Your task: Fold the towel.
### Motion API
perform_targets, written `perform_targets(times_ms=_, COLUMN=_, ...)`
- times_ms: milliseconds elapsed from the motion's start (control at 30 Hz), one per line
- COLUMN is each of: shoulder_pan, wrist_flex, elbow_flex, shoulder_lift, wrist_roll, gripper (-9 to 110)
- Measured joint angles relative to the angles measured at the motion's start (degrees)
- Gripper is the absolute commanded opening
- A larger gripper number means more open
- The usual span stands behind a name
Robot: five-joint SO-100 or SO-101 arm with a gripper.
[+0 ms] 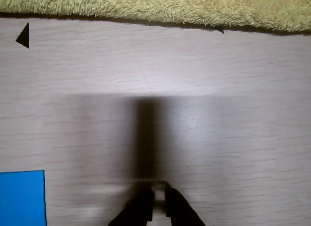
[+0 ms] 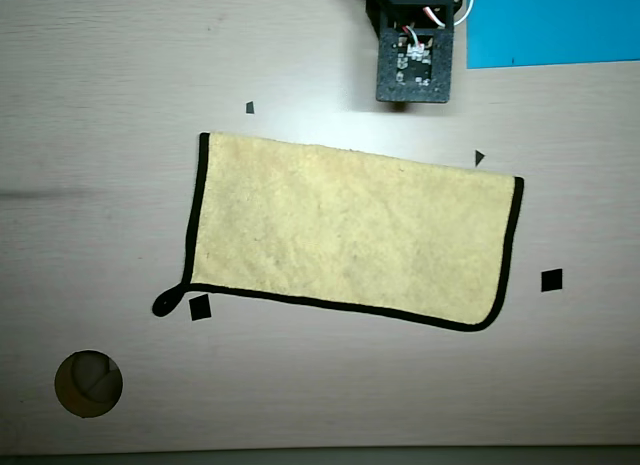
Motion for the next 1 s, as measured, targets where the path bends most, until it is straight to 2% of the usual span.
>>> perform_targets(times_ms=1000, shoulder_pan=0.0, wrist_flex=0.0, elbow_flex=0.0, shoulder_lift=0.0, wrist_roll=2.1, gripper=0)
